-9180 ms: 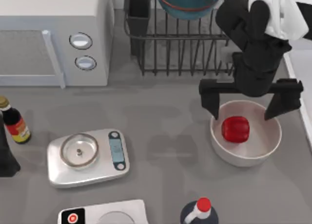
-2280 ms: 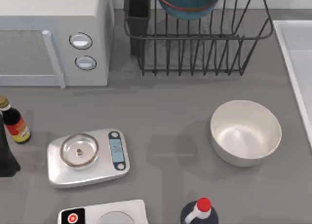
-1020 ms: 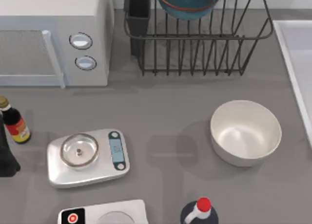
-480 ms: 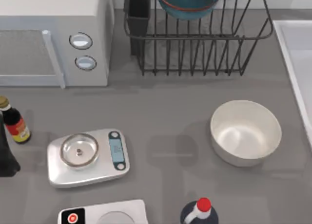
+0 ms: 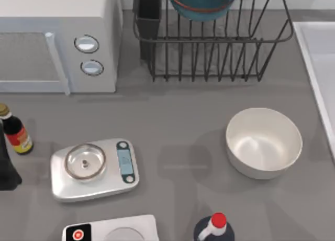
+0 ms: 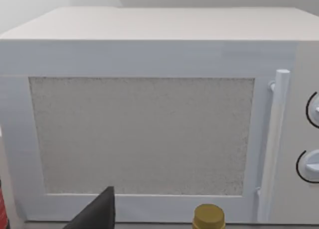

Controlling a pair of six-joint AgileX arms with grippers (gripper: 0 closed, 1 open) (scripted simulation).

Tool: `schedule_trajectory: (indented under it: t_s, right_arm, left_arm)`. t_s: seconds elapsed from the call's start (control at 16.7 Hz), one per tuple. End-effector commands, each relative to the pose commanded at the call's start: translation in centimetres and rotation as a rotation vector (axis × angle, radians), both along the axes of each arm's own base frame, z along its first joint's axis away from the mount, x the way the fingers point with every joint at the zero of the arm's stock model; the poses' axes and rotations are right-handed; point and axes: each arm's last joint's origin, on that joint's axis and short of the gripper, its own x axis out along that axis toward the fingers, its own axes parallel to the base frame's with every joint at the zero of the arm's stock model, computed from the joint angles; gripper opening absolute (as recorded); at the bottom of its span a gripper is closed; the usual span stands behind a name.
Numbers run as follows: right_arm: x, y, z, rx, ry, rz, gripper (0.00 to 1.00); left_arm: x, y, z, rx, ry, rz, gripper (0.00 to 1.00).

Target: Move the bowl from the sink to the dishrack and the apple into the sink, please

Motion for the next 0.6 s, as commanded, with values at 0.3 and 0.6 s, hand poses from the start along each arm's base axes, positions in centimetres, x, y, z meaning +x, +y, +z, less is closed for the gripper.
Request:
schedule_trajectory:
  t_s: [0.3,0.6]
  right_arm:
    - [-2.3,1.0,-3.6,0.024,0.092,0.005,1.0]
    - [-2.6,1.2,-4.8,0.029,0.123,0.006,1.0]
  left_arm:
    - [0.0,0.0,0.0,0.0,0.0,0.0,1.0]
    - [0.0,0.0,0.0,0.0,0.0,0.0,1.0]
